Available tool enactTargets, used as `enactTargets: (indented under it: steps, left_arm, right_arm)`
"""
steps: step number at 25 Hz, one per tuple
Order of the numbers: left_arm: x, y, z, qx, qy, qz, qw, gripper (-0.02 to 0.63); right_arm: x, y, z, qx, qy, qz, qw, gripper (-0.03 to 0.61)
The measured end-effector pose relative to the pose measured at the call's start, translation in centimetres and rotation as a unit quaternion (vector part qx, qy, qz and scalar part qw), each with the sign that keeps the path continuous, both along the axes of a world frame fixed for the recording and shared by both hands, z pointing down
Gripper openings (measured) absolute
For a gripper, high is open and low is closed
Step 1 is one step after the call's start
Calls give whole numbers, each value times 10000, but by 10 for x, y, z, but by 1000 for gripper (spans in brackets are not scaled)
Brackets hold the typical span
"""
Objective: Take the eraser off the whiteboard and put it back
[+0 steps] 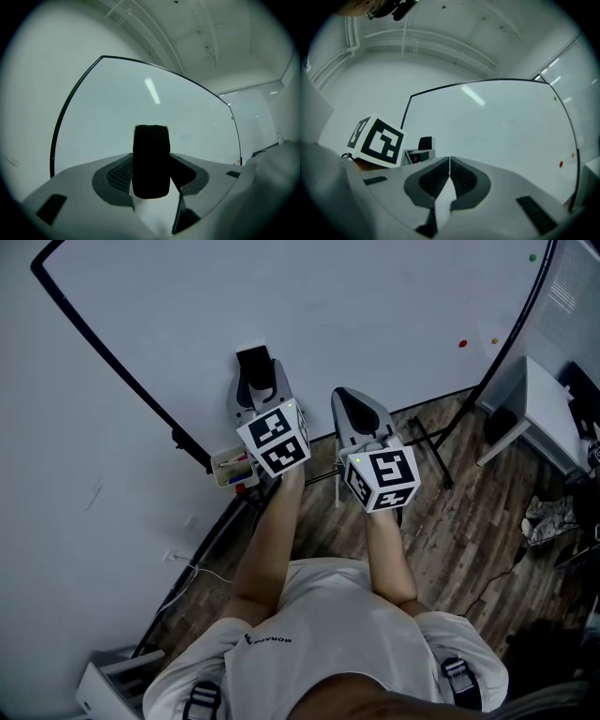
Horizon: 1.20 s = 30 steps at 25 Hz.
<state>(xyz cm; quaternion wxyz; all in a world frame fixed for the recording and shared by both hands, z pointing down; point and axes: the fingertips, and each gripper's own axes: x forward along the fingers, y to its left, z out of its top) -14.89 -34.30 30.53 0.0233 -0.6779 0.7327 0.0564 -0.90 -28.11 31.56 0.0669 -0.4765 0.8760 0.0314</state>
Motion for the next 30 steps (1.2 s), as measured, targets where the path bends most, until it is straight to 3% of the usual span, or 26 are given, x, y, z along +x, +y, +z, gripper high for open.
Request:
enactTargets:
  steps: [30]
  left_arm:
    - [-17,-33,8,-445,-183,-236,9986,222]
  right_arm:
    - [-12,6,-1,34,115,-52,9999,14]
